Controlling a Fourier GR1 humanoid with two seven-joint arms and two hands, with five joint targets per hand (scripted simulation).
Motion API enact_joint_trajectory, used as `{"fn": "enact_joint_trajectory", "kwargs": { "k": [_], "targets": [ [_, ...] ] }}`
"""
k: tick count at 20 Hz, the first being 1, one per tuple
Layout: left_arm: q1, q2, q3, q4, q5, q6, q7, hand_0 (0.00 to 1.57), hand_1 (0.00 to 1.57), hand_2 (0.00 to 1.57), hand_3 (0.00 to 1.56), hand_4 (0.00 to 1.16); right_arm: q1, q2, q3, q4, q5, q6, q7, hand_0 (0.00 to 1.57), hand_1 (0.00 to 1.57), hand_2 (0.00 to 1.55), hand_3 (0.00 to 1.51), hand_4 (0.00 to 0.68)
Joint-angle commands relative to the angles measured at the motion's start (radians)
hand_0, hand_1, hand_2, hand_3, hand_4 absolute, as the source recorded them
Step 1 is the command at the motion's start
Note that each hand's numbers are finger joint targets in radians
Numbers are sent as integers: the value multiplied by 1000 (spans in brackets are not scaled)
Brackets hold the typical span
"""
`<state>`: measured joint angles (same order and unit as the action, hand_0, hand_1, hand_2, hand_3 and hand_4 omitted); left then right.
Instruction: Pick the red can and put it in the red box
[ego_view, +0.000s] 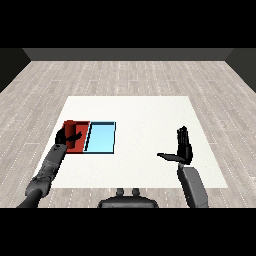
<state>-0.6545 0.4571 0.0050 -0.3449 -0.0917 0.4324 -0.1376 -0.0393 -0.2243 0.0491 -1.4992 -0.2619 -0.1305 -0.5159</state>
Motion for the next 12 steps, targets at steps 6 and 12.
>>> {"fn": "enact_joint_trajectory", "kwargs": {
  "k": [6,12],
  "targets": [
    [-88,-3,76,220,29,-43,24,1128,1128,1094,0,525,1,-11,-14,6,30,1,-45,0,0,0,0,0],
    [-131,40,-85,311,-143,-136,106,0,0,0,0,319,-29,4,-13,-25,-4,21,-11,0,0,0,0,0]
  ]
}}
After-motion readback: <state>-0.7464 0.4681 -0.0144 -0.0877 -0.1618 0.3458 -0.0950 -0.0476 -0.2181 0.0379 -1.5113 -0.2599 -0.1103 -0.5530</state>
